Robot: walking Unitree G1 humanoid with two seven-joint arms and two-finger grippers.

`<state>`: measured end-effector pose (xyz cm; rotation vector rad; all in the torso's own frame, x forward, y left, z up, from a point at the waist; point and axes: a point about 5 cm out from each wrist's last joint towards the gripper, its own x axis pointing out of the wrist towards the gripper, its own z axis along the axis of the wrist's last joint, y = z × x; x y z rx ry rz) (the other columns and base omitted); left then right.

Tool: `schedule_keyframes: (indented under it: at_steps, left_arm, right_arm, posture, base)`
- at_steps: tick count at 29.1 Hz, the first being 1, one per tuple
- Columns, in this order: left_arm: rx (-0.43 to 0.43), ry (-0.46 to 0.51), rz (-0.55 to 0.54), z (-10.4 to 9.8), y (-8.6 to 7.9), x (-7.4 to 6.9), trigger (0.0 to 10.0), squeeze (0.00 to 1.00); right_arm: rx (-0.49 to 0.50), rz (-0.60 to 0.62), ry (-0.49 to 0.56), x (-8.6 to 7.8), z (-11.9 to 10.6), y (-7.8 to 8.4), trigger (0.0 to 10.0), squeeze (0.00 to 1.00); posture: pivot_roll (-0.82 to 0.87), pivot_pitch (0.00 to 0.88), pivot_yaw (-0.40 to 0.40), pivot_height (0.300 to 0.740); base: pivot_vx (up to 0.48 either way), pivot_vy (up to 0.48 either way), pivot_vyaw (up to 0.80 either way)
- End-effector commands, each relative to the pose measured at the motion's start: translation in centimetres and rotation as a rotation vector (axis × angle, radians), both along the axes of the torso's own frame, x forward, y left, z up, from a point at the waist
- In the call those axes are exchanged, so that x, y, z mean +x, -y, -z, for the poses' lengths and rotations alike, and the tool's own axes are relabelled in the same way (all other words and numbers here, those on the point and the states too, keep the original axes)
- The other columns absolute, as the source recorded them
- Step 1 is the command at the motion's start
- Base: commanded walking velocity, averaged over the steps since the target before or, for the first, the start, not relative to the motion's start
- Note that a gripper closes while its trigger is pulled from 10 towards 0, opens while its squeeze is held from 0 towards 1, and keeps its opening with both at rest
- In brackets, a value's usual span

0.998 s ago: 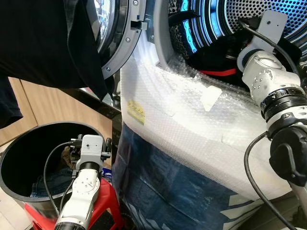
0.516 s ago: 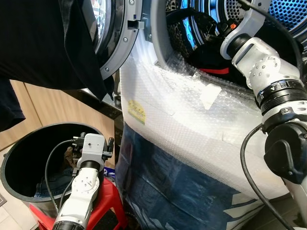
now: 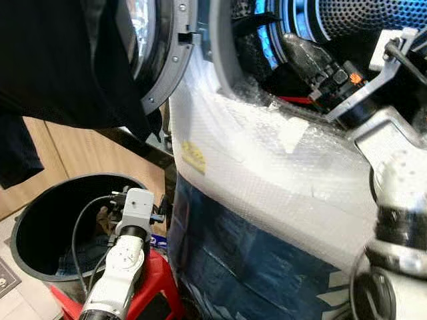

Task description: Clothes washing

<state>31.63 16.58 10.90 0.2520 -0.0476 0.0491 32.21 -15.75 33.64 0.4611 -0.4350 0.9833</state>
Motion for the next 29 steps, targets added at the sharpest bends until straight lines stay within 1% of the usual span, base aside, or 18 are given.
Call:
schedule_keyframes:
  at_steps: [1, 2, 5, 7, 9, 12, 13, 15, 16, 17, 18, 20, 21, 22, 23, 26, 27, 29]
  left_arm:
    - [0.014, -0.001, 0.025, 0.1, 0.5, -0.1, 10.0, 0.0]
    - [0.014, -0.001, 0.025, 0.1, 0.5, -0.1, 10.0, 0.0]
    - [0.006, 0.0, 0.022, 0.3, 0.7, -0.3, 10.0, 0.0]
    - [0.006, 0.0, 0.022, 0.3, 0.7, -0.3, 10.0, 0.0]
    - [0.001, 0.003, 0.017, 0.4, 0.7, -0.5, 10.0, 0.0]
    - [-0.002, -0.005, 0.009, 0.9, 0.5, -0.9, 10.0, 0.0]
    - [-0.001, -0.009, 0.006, 1.0, 0.4, -1.1, 10.0, 0.0]
    - [0.0, -0.014, 0.006, 1.1, 0.3, -1.2, 10.0, 0.0]
    - [0.001, -0.029, 0.018, 1.4, 0.3, -1.2, 10.0, 0.0]
    - [-0.004, -0.046, 0.041, 1.9, 0.5, -1.3, 10.0, 0.0]
    - [-0.004, -0.046, 0.041, 1.9, 0.5, -1.3, 10.0, 0.0]
    - [0.008, -0.107, 0.133, 3.4, 1.2, -1.8, 10.0, 0.0]
    - [0.008, -0.107, 0.133, 3.4, 1.2, -1.8, 10.0, 0.0]
    - [0.093, -0.147, 0.242, 4.5, 2.2, -2.5, 10.0, 0.0]
    - [0.085, -0.174, 0.278, 4.9, 2.6, -2.8, 10.0, 0.0]
    - [0.086, -0.208, 0.326, 5.5, 3.0, -3.2, 10.0, 0.0]
    - [0.086, -0.208, 0.326, 5.5, 3.0, -3.2, 10.0, 0.0]
    - [0.155, -0.265, 0.465, 6.6, 4.5, -3.8, 10.0, 0.0]
  right_arm:
    - [0.031, -0.187, 0.111, -3.2, -0.2, -0.6, 10.0, 0.0]
    - [0.031, -0.187, 0.111, -3.2, -0.2, -0.6, 10.0, 0.0]
    - [0.063, -0.359, 0.108, -6.0, 1.4, -2.0, 10.0, 0.0]
    - [0.065, -0.367, 0.103, -6.1, 1.6, -2.1, 10.0, 0.0]
    - [0.052, -0.429, 0.063, -7.2, 3.1, -2.9, 10.0, 0.0]
    - [-0.061, -0.53, -0.013, -8.8, 6.5, -3.9, 10.0, 0.0]
    - [-0.134, -0.544, -0.079, -9.2, 8.5, -3.9, 10.0, 0.0]
    - [-0.201, -0.543, -0.128, -9.4, 10.4, -3.9, 10.0, 0.0]
    - [-0.284, -0.525, -0.2, -9.4, 12.9, -3.8, 10.0, 0.0]
    - [-0.28, -0.512, -0.266, -9.3, 14.4, -3.5, 10.0, 0.0]
    - [-0.28, -0.512, -0.266, -9.3, 14.4, -3.5, 10.0, 0.0]
    - [-0.253, -0.441, -0.442, -8.9, 18.6, -2.7, 10.0, 0.0]
    - [-0.253, -0.441, -0.442, -8.9, 18.6, -2.7, 10.0, 0.0]
    - [-0.239, -0.319, -0.594, -8.3, 22.2, -2.1, 10.0, 0.0]
    - [-0.244, -0.28, -0.638, -8.2, 23.7, -1.7, 10.0, 0.0]
    - [-0.258, -0.192, -0.73, -8.1, 26.7, -1.0, 10.0, 0.0]
    - [-0.258, -0.192, -0.73, -8.1, 26.7, -1.0, 10.0, 0.0]
    - [-0.281, 0.016, -0.886, -7.6, 30.7, 0.3, 10.0, 0.0]
  posture:
    - [0.05, 0.0, -0.057, 0.74]
    - [0.05, 0.0, -0.057, 0.74]
    - [0.06, 0.0, -0.066, 0.74]
    - [0.06, 0.0, -0.068, 0.74]
    - [0.06, 0.0, -0.076, 0.74]
    - [0.07, 0.0, -0.078, 0.74]
    - [0.07, 0.0, -0.082, 0.74]
    - [0.07, 0.0, -0.082, 0.74]
    - [0.07, 0.0, -0.081, 0.74]
    - [0.07, 0.0, -0.085, 0.74]
    - [0.07, 0.0, -0.085, 0.74]
    - [0.07, 0.0, -0.088, 0.74]
    - [0.07, 0.0, -0.088, 0.74]
    - [0.08, 0.0, -0.09, 0.74]
    - [0.08, 0.0, -0.086, 0.74]
    - [0.08, 0.0, -0.083, 0.74]
    - [0.08, 0.0, -0.083, 0.74]
    - [0.1, 0.0, -0.081, 0.74]
  base:
    - [0.0, 0.0, 0.0]
    - [0.0, 0.0, 0.0]
    - [0.0, 0.0, 0.0]
    - [0.0, 0.0, 0.0]
    - [0.0, 0.0, 0.0]
    - [0.0, 0.0, 0.0]
    - [0.0, 0.0, 0.0]
    - [0.0, 0.0, 0.0]
    - [0.0, 0.0, 0.0]
    - [0.0, 0.0, 0.0]
    - [0.0, 0.0, 0.0]
    - [0.0, 0.0, 0.0]
    - [0.0, 0.0, 0.0]
    - [0.0, 0.0, 0.0]
    - [0.0, 0.0, 0.0]
    - [0.0, 0.0, 0.0]
    - [0.0, 0.0, 0.0]
    - [0.0, 0.0, 0.0]
